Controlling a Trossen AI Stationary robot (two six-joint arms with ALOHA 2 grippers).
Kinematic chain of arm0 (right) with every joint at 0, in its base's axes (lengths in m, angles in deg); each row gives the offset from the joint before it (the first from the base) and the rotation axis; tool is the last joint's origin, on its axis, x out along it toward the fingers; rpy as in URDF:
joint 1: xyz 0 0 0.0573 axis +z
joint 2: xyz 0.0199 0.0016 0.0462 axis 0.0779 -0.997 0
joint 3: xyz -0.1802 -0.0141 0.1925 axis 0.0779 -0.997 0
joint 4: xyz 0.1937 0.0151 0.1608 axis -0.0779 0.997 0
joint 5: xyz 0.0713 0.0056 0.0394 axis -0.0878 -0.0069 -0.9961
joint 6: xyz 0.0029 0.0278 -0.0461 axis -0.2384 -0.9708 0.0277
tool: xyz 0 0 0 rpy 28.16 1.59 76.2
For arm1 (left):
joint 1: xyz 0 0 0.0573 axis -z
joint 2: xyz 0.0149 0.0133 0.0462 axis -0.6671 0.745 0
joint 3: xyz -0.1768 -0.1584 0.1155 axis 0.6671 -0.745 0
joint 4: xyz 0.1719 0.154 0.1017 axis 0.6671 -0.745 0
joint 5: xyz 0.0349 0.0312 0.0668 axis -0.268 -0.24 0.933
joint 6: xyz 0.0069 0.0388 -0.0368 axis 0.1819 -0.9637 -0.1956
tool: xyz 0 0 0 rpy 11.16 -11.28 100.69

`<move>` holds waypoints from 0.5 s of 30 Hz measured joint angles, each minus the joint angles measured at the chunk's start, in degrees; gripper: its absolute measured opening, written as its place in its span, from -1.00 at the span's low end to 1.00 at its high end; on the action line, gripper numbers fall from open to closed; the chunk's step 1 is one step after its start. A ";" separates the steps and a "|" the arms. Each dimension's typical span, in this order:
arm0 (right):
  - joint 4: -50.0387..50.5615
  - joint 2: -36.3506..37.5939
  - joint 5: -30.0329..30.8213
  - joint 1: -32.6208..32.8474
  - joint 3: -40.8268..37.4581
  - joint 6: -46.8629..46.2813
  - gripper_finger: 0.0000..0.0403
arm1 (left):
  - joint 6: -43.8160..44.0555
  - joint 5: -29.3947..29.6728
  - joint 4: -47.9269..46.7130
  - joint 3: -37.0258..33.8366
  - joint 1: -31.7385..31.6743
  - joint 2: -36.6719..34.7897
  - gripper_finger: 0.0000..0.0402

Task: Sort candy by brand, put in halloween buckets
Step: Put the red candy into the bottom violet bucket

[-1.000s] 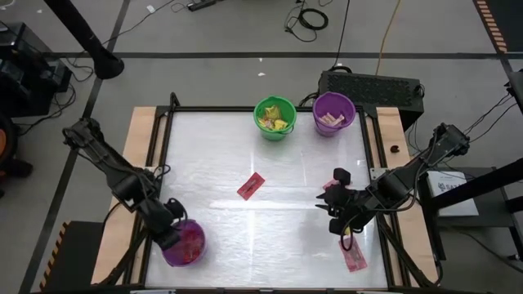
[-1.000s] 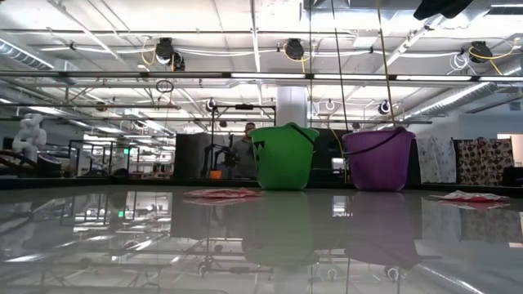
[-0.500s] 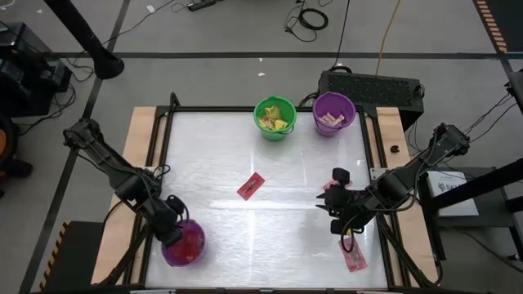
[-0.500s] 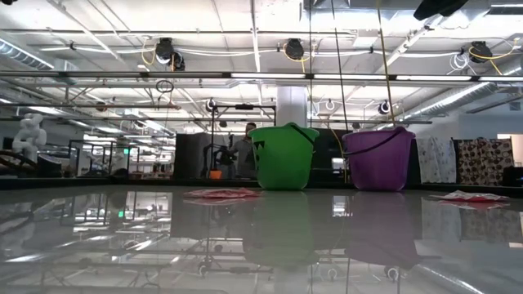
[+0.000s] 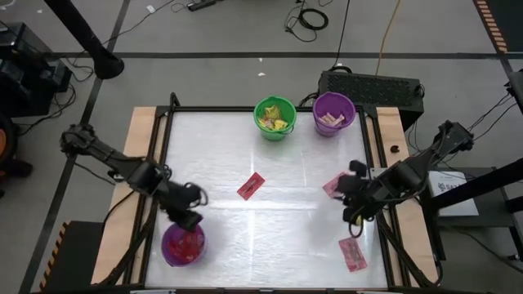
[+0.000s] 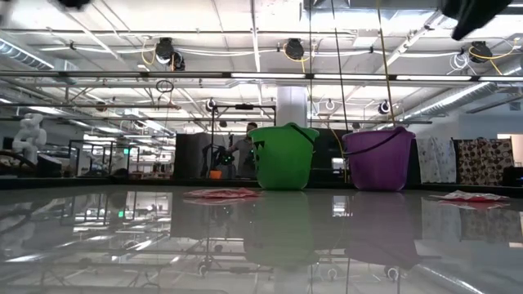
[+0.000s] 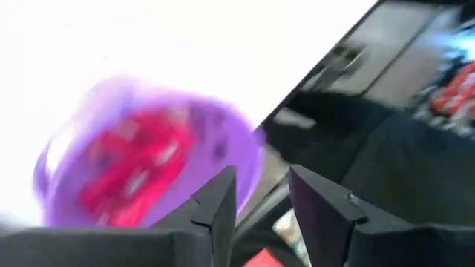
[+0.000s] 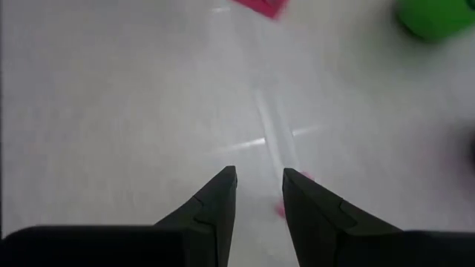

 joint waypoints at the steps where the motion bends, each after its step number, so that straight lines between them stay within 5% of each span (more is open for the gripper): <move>1: 2.03 0.90 -0.07 -0.27 -0.01 -1.78 -0.48 | -2.08 0.64 1.44 0.00 -1.72 0.00 -0.34; 9: 15.20 4.67 0.15 -2.25 -0.01 -18.01 -0.48 | -20.61 14.05 14.41 0.04 -14.58 3.61 -0.34; 15: 16.06 4.69 0.16 -2.44 0.00 -21.41 -0.48 | -41.23 16.42 43.29 0.07 -22.54 16.34 -0.34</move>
